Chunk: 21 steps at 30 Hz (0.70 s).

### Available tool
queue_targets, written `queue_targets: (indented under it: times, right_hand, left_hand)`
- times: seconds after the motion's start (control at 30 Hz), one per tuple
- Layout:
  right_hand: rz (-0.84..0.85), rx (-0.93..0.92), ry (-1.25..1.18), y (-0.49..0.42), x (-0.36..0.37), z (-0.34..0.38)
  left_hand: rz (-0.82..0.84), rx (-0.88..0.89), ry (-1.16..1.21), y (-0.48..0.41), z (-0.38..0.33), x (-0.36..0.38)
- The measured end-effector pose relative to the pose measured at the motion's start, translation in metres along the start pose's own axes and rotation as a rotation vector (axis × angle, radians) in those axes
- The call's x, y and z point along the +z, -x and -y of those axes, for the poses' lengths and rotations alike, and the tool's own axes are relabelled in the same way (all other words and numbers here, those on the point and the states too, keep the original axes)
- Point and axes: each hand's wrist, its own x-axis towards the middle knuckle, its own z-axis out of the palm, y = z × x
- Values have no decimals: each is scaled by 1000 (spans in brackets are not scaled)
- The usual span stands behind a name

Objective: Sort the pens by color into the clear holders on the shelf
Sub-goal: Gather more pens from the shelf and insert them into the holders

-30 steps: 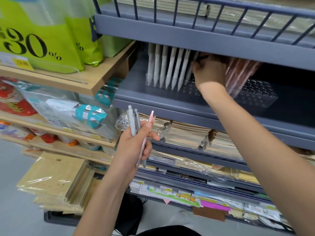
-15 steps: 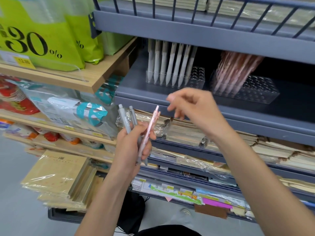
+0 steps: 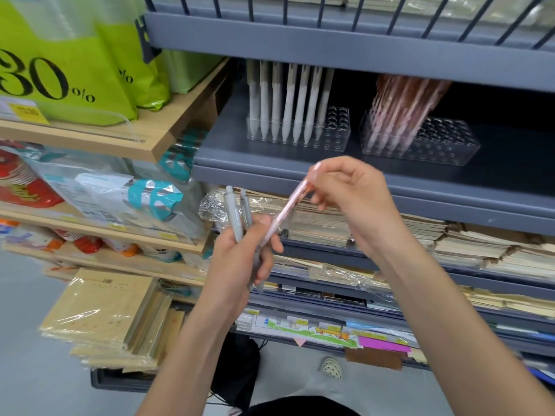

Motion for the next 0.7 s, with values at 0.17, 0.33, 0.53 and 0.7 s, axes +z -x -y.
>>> queue_targets:
  times: [0.17, 0.33, 0.53, 0.7]
  right_hand:
    - [17, 14, -92, 14, -9, -5]
    - [39, 5, -77, 25, -33, -7]
    - [-509, -180, -113, 9, -104, 10]
    - [-750, -324, -113, -18, -155, 15]
  left_hand:
    - [22, -17, -22, -3, 5, 12]
    - [83, -47, -64, -9, 13, 40]
    - [130, -104, 158, -20, 16, 69]
    - [166, -109, 77, -30, 17, 90]
